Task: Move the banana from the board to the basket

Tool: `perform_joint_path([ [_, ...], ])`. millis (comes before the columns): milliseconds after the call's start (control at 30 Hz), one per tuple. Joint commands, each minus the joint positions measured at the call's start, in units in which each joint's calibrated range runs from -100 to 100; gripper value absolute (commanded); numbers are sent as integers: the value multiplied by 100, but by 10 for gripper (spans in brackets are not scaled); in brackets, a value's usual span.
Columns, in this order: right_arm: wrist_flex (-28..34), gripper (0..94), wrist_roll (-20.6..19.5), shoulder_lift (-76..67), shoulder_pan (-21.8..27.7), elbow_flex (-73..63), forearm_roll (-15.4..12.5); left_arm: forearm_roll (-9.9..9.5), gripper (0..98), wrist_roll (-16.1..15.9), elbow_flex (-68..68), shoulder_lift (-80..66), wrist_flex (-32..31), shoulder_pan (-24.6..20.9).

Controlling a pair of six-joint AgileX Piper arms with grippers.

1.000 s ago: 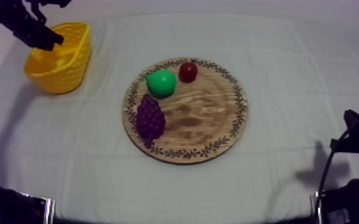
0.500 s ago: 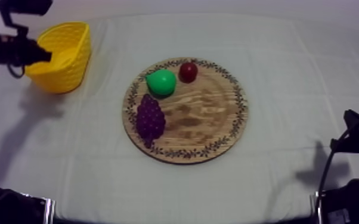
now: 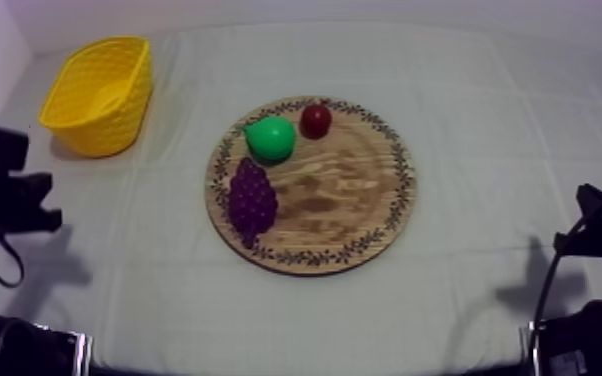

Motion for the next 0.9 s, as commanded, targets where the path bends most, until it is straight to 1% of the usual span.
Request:
perform_joint_path([
  [0,0,3,2,-2,0,2,1,-13,1,24,574,-1215,119,-15],
  [133,0,3,2,-2,0,2,1,-77,1,84,914,-2032,432,-24],
  [233,0,3,2,-2,0,2,1,-191,1,200,1028,-2539,660,-7],
  [300,0,3,2,-2,0,2,1,-229,1,236,1047,-2795,770,11],
  [433,0,3,2,-2,0,2,1,-303,1,336,1047,-3173,925,40],
  [633,0,3,2,-2,0,2,1,-425,1,635,1033,-3432,1055,93],
  [667,0,3,2,-2,0,2,1,-429,1,740,1033,-3445,1055,108],
  [700,0,3,2,-2,0,2,1,-446,1,933,1043,-3455,1021,119],
  [800,0,3,2,-2,0,2,1,-570,1,1680,1182,-3470,601,135],
  [867,0,3,2,-2,0,2,1,-620,1,1973,1248,-3474,387,139],
])
